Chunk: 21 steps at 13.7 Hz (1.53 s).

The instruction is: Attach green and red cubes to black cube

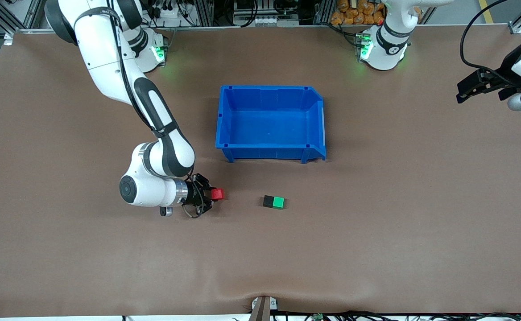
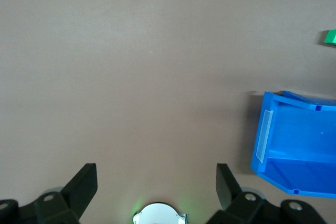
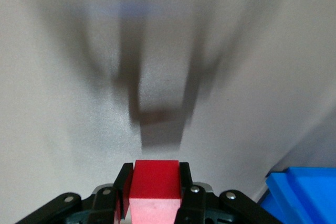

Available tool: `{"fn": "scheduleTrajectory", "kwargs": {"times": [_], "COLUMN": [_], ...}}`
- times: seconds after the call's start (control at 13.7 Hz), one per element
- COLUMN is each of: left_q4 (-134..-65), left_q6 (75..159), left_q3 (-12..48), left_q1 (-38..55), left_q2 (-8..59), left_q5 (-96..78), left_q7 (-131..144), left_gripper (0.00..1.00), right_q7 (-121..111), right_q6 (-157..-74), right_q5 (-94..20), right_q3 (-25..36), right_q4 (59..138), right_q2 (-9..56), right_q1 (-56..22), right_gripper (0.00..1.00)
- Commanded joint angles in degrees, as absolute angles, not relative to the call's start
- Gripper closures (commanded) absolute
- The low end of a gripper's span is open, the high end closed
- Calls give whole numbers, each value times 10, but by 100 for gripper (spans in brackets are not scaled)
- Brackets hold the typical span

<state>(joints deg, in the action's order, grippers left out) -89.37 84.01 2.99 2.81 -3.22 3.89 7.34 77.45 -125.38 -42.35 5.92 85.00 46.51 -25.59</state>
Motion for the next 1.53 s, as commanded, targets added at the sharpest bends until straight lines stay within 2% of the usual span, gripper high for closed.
{"fn": "scheduleTrajectory", "kwargs": {"times": [0.0,1.46], "left_q4": [-889,-887], "left_q6": [832,835], "left_q3": [32,28], "left_q1": [25,24], "left_q2": [-36,-34], "left_q5": [40,35], "left_q7": [62,62], "left_gripper": [0,0], "right_q7": [795,874], "right_q6": [-1263,-1279], "right_q5": [-437,-437], "right_q3": [64,64], "right_q4": [833,771], "right_q2": [478,515], "right_q1": [-267,-297], "right_gripper": [100,100]}}
